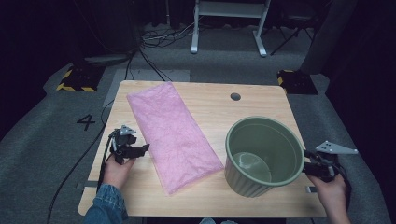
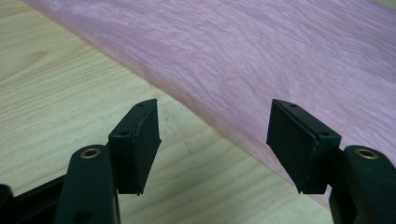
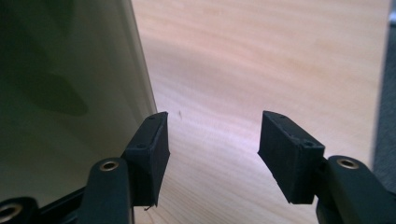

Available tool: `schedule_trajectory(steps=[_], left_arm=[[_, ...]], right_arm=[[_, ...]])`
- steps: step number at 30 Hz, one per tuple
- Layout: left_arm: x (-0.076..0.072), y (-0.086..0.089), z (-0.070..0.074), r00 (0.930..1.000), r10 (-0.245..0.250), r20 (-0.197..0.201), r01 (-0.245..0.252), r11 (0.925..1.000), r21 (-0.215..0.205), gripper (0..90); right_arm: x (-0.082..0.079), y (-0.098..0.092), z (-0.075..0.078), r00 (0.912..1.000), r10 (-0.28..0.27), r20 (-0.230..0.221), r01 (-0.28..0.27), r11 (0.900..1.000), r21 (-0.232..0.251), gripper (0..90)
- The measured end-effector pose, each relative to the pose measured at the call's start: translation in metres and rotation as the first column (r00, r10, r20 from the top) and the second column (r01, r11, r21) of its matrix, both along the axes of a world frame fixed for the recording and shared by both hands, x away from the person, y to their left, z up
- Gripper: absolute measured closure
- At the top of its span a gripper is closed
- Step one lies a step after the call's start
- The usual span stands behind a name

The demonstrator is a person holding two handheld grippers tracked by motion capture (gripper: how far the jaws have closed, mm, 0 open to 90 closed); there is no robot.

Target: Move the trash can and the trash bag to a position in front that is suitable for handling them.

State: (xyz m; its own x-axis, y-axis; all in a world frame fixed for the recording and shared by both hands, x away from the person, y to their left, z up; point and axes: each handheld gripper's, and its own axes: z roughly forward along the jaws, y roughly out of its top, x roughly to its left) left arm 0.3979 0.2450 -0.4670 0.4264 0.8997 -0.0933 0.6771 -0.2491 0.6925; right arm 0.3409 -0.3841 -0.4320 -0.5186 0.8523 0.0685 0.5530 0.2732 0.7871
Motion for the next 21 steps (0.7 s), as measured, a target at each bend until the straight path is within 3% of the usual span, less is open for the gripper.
schedule_trajectory(steps=[3,9,11,13,15,21], left_arm=[[0.016,-0.004,-0.003,0.9961,0.062,-0.063,-0.060,0.9977,0.033,34.2],[0.040,-0.021,-0.011,0.9930,0.070,-0.095,-0.065,0.9959,0.063,31.9],[0.047,-0.027,-0.015,0.9873,0.079,-0.138,-0.066,0.9934,0.093,30.7],[0.052,-0.033,-0.017,0.9860,0.091,-0.139,-0.072,0.9879,0.138,27.3],[0.054,-0.036,-0.017,0.9855,0.097,-0.139,-0.077,0.9875,0.137,26.8],[0.056,-0.038,-0.019,0.9877,0.103,-0.118,-0.086,0.9858,0.144,25.3]], right_arm=[[0.005,0.003,-0.019,0.9997,-0.005,-0.022,0.005,1.000,0.003,44.1],[0.012,0.011,-0.044,0.9995,-0.012,-0.029,0.012,1.000,-0.020,43.0],[0.013,0.014,-0.048,0.9993,-0.019,-0.031,0.019,0.999,-0.031,42.0],[0.013,0.017,-0.051,0.9996,-0.021,-0.021,0.020,0.998,-0.062,41.1],[0.014,0.020,-0.055,0.9998,-0.017,-0.010,0.016,0.997,-0.081,39.9],[0.019,0.026,-0.065,0.9986,-0.001,-0.052,-0.005,0.993,-0.121,35.6]])
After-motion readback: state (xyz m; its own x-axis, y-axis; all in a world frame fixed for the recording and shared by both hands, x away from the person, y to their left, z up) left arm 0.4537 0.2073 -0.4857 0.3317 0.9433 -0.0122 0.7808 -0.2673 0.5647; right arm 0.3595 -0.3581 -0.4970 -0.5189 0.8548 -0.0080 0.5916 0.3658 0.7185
